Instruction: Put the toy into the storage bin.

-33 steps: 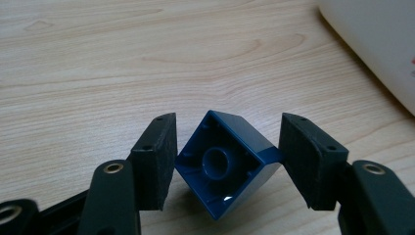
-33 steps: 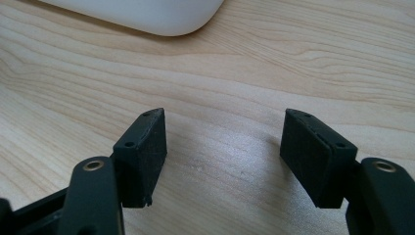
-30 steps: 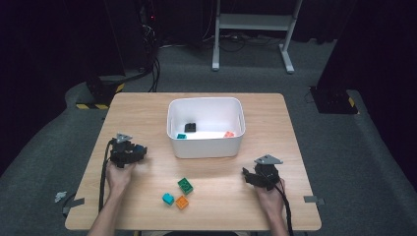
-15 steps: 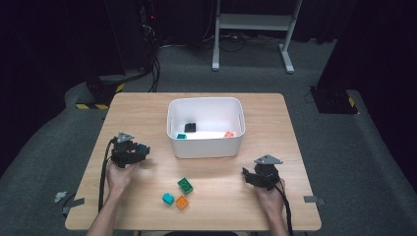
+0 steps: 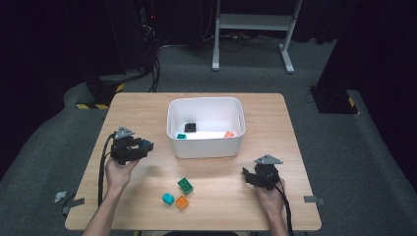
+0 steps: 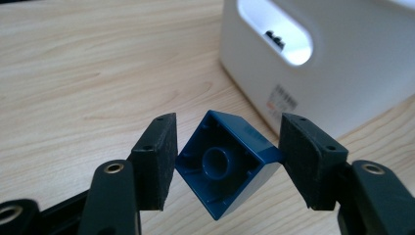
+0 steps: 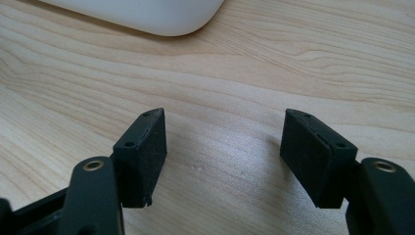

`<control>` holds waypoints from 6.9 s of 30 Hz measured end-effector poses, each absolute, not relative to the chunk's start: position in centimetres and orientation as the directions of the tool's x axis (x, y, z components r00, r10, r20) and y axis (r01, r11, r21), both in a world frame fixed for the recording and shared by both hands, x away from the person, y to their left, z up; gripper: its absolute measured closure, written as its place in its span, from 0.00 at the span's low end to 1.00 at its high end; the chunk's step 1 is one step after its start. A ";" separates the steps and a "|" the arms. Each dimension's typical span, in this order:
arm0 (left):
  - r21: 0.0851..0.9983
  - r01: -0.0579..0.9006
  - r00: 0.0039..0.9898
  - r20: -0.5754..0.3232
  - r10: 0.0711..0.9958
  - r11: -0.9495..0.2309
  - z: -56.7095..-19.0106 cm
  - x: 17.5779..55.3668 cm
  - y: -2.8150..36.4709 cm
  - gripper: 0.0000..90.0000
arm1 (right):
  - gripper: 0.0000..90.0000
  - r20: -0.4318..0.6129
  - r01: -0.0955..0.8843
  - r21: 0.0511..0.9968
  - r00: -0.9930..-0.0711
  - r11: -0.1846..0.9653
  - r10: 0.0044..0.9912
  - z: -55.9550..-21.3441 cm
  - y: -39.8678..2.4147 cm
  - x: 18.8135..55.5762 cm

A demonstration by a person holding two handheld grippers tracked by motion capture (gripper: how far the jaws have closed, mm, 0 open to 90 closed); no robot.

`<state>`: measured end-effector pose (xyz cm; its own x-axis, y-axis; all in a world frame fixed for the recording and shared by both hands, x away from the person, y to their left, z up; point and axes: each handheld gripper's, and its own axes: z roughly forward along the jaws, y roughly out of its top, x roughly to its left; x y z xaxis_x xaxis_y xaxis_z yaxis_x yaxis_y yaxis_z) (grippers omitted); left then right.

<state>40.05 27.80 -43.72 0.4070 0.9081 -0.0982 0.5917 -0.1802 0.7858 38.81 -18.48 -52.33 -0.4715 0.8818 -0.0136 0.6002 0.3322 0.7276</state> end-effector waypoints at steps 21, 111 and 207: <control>0.813 0.555 0.502 -0.160 0.850 -0.175 -38.7 40.4 25.7 0.45 | 0.37 -0.012 0.600 0.728 -0.473 0.332 0.881 -52.3 -18.5 38.8; 0.762 0.590 0.552 -0.138 0.823 -0.268 -38.9 48.0 16.2 0.37 | 0.37 -0.016 0.595 0.728 -0.480 0.339 0.877 -52.3 -18.5 38.8; 0.742 0.572 0.644 -0.142 0.752 -0.349 -51.2 32.8 16.9 0.27 | 0.37 -0.015 0.596 0.728 -0.480 0.339 0.877 -52.3 -18.5 38.8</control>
<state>32.82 16.88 -51.22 0.6436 0.7520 -0.1423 0.5719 -0.3490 0.7424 38.84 -18.46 -52.34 -0.4796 0.8773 -0.0154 0.5961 0.3387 0.7280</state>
